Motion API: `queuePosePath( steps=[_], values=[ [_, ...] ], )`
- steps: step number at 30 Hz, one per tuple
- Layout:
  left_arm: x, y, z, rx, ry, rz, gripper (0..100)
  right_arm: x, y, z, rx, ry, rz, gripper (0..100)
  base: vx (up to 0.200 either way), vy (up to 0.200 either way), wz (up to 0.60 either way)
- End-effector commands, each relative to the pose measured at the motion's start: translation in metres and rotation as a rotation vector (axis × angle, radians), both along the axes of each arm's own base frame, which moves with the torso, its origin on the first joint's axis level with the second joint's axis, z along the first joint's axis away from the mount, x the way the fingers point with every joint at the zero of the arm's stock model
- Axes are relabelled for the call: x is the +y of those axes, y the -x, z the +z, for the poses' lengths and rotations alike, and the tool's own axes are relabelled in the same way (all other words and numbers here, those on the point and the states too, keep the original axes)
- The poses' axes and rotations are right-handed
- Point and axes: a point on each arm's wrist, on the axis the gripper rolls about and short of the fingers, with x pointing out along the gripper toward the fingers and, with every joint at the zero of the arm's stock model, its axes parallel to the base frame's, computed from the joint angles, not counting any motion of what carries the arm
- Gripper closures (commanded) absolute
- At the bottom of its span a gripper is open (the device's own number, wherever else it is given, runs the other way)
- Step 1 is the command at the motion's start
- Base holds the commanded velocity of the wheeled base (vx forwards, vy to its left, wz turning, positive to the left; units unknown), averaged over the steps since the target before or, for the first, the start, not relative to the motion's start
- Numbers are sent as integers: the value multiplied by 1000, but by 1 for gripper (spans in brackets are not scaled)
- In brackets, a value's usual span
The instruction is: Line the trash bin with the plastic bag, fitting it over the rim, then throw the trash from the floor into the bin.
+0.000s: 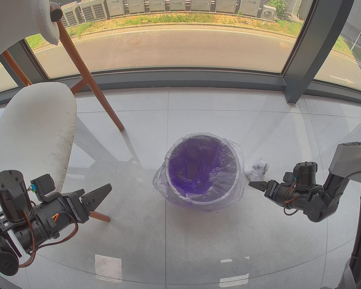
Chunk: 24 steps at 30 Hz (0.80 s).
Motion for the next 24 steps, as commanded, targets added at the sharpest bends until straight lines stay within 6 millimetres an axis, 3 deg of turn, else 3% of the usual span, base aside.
queuePosePath(
  steps=[1,7,13,19,24],
  values=[
    [4,-1,1,-4,5,24,0,8,-49,-5,41,11,4,0,0,0,0],
    [7,-1,-1,4,2,36,0,13,-73,-18,68,20,3,0,0,0,0],
    [6,-2,-1,6,1,36,0,16,-84,-36,107,32,-4,0,0,0,0],
    [6,-1,-3,14,-2,33,0,18,-94,-44,110,36,-18,0,0,0,0],
    [6,-1,-5,23,-5,33,0,32,-99,-42,105,4,-13,0,0,0,0]
  ],
)
